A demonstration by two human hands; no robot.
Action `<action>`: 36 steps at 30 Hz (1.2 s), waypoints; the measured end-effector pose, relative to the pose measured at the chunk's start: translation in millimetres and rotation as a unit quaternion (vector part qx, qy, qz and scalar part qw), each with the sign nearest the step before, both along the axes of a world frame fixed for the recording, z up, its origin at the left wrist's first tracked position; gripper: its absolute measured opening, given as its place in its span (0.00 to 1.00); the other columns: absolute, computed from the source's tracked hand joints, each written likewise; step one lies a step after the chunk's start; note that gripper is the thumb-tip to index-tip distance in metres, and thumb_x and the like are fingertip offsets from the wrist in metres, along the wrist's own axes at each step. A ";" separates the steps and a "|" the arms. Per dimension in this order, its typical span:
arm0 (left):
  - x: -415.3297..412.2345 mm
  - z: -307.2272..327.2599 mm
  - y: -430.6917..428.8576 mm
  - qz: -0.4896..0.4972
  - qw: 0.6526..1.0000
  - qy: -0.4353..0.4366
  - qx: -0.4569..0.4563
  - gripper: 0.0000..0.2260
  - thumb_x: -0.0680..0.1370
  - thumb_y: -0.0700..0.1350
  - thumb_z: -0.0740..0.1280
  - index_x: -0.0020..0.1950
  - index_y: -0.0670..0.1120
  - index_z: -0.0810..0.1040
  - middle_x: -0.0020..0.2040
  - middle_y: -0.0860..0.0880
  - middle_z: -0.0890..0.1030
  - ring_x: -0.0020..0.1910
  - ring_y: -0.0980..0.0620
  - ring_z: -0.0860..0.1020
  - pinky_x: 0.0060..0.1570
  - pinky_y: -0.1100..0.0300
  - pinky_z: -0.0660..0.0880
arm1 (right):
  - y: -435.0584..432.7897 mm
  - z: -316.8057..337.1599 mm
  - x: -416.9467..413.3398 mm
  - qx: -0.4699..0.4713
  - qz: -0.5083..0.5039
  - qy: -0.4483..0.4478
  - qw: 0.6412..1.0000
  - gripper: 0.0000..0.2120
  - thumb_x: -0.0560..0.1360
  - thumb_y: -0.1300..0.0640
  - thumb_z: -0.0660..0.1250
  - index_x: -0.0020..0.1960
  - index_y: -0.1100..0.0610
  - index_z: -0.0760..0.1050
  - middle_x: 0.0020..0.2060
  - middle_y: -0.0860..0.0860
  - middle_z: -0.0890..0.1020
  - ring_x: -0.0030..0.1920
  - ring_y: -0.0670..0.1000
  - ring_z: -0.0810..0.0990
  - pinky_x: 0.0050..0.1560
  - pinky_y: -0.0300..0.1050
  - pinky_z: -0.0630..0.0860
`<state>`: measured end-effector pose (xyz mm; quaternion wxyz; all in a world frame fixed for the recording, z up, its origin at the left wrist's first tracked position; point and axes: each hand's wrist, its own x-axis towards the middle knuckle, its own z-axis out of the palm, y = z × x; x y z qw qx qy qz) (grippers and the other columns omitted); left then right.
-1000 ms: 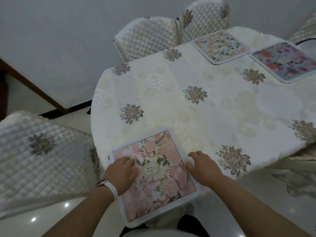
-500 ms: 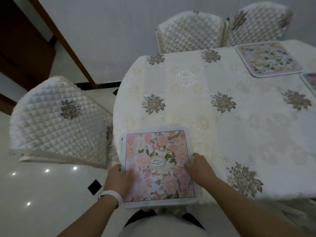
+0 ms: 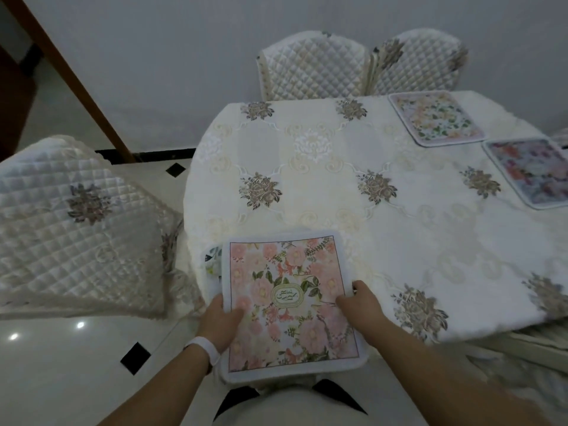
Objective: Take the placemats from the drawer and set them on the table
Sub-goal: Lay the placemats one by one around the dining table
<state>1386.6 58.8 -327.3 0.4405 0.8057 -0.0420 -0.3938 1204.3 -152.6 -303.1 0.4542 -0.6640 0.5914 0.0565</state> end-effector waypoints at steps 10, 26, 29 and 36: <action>-25.5 -3.4 -70.0 -0.166 0.985 0.028 -0.043 0.12 0.78 0.41 0.67 0.61 0.46 0.77 0.51 0.48 0.83 0.45 0.50 0.82 0.37 0.60 0.79 | 0.5 30.0 -75.8 -0.068 -0.149 -0.026 0.986 0.10 0.76 0.61 0.63 0.55 0.53 0.73 0.45 0.49 0.81 0.44 0.50 0.80 0.41 0.47 0.78; -172.8 57.1 -184.9 -0.277 0.956 0.013 -0.093 0.10 0.77 0.40 0.66 0.58 0.48 0.78 0.51 0.45 0.84 0.47 0.42 0.83 0.48 0.42 0.81 | -53.4 72.6 -260.9 -0.128 -0.283 -0.093 0.946 0.08 0.76 0.60 0.63 0.54 0.52 0.73 0.46 0.48 0.81 0.44 0.49 0.79 0.43 0.46 0.79; -222.3 65.2 -213.4 -0.277 0.956 0.030 -0.097 0.11 0.74 0.43 0.67 0.57 0.47 0.79 0.51 0.44 0.85 0.46 0.41 0.84 0.48 0.39 0.80 | -73.6 82.5 -317.7 -0.138 -0.301 -0.099 0.938 0.09 0.76 0.59 0.65 0.55 0.50 0.73 0.45 0.47 0.80 0.44 0.50 0.80 0.44 0.48 0.80; -348.3 94.4 -276.1 -0.277 0.949 0.067 -0.132 0.09 0.79 0.36 0.63 0.57 0.44 0.77 0.49 0.42 0.85 0.46 0.39 0.84 0.47 0.41 0.81 | -116.1 100.4 -446.0 -0.163 -0.332 -0.125 0.921 0.08 0.76 0.60 0.65 0.55 0.51 0.73 0.44 0.46 0.79 0.43 0.49 0.79 0.46 0.49 0.79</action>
